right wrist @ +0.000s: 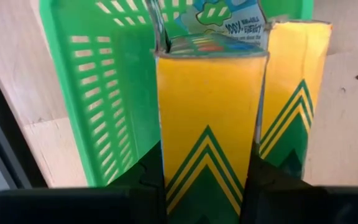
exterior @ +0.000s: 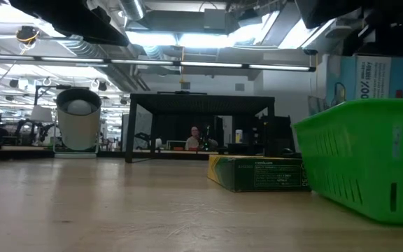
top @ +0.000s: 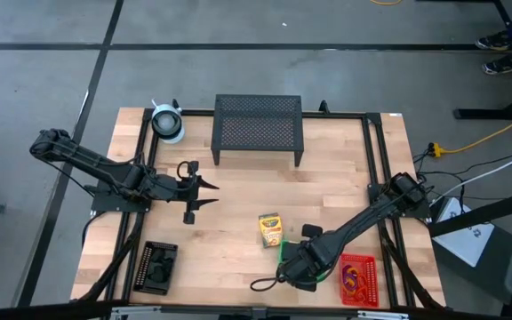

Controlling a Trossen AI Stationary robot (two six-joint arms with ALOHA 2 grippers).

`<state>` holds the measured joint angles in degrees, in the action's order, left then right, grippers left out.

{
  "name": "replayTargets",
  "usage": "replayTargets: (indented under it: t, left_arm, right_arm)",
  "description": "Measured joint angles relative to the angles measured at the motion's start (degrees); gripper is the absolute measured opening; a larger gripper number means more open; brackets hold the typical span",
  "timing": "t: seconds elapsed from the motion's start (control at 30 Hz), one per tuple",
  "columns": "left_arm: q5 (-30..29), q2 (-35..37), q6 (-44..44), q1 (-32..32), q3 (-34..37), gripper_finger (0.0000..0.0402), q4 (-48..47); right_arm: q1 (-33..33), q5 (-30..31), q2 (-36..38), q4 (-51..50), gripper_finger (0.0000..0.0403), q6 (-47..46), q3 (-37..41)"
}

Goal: Pick & Place Office Desk Supplies
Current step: Put the yellow green crayon box into the green bin

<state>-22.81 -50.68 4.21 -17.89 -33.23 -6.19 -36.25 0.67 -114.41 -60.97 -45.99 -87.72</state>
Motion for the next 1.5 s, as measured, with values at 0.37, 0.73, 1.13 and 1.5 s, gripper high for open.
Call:
replayTargets:
  t: [0.37,0.73,1.13,1.5]
  left_arm:
    - [0.42,0.00,-0.02,0.00,0.00,0.0150,-0.01]
    - [0.42,0.00,-0.01,0.00,0.00,0.0154,-0.01]
    - [0.42,0.00,0.00,-0.01,0.00,0.0155,0.02]
    - [0.43,0.02,0.00,0.00,0.00,0.0155,0.02]
  right_arm:
    - [-0.04,1.95,0.00,0.55,0.0154,-4.50,0.00]
    - [0.00,0.09,0.02,0.48,0.0246,-5.75,0.00]
    - [-0.02,-0.68,0.92,-0.34,0.0233,-6.20,0.00]
    - [0.09,2.41,6.79,-2.12,0.0228,-10.63,-0.02]
